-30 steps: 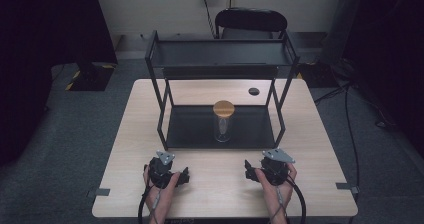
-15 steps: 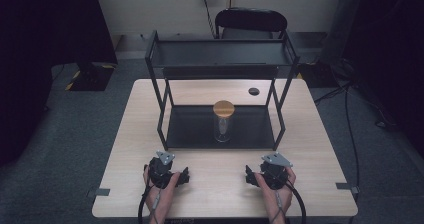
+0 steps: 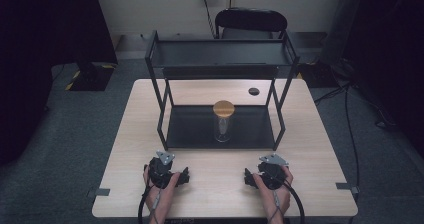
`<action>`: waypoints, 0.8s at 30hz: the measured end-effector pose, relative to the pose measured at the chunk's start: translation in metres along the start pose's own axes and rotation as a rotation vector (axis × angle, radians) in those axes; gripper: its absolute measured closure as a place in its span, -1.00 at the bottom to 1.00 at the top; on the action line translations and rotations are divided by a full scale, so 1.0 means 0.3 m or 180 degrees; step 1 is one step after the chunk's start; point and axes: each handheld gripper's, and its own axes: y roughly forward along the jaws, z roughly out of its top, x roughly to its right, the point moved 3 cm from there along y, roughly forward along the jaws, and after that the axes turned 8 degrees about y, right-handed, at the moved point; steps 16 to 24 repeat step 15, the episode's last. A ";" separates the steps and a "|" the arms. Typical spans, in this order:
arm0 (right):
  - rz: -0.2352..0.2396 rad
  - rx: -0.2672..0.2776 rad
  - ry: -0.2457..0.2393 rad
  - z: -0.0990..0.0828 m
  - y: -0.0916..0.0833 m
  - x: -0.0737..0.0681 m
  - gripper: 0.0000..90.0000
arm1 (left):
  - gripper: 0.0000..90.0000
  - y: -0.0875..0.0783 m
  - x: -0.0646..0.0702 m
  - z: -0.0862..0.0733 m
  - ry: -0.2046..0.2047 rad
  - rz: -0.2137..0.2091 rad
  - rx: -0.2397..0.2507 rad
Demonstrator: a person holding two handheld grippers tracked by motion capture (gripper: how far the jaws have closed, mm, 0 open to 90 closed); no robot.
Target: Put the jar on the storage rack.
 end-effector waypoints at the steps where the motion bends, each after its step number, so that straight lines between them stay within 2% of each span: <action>1: -0.0006 0.0000 0.0000 0.000 0.000 0.000 -0.95 | -1.00 0.000 0.000 0.000 -0.0001 0.0000 0.0000; 24: -0.0038 -0.0033 0.0010 0.002 0.005 0.001 -1.00 | -1.00 0.000 0.000 0.000 -0.0001 0.0000 0.0000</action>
